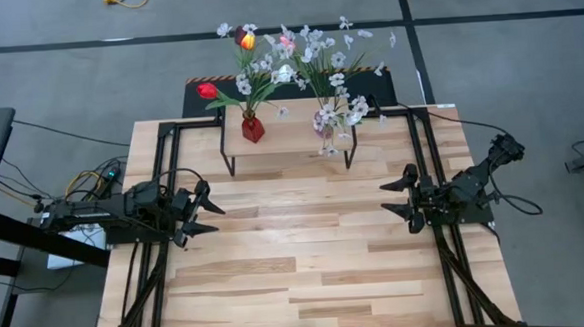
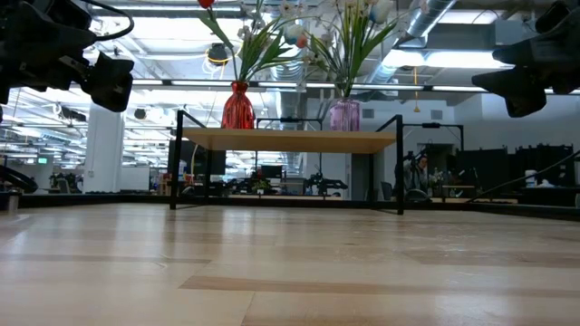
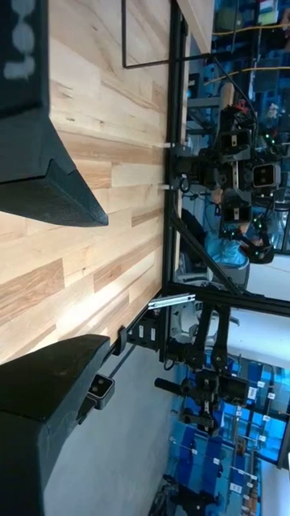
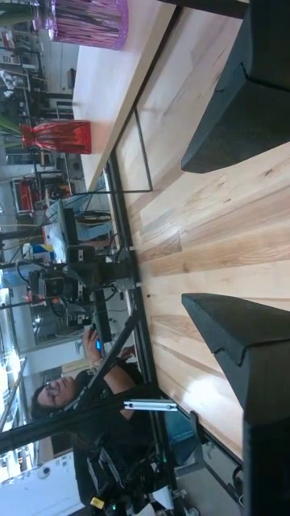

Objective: Pick and place flowers into a vace then onto a shelf
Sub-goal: Return to Home Position

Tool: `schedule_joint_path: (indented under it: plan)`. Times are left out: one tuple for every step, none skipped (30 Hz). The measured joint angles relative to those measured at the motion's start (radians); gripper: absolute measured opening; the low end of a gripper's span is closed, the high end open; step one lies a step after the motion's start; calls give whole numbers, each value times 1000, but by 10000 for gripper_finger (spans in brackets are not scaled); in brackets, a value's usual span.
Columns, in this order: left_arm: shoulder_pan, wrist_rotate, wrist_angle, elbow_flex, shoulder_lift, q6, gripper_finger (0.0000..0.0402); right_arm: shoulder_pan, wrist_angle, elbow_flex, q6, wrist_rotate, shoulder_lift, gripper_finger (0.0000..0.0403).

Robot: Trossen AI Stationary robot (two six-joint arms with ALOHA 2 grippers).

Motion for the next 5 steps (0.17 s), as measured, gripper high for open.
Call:
schedule_joint_path:
  plan:
    - [0,0,0,0,0,2,220,0,0,0,0,0,0,250]
    - [0,0,0,0,0,2,220,0,0,0,0,0,0,250]
    - [0,0,0,0,0,-1,220,0,0,0,0,0,0,250]
    - [0,0,0,0,0,-2,220,0,0,0,0,0,0,250]
    - [0,0,0,0,0,-2,220,0,0,0,0,0,0,250]
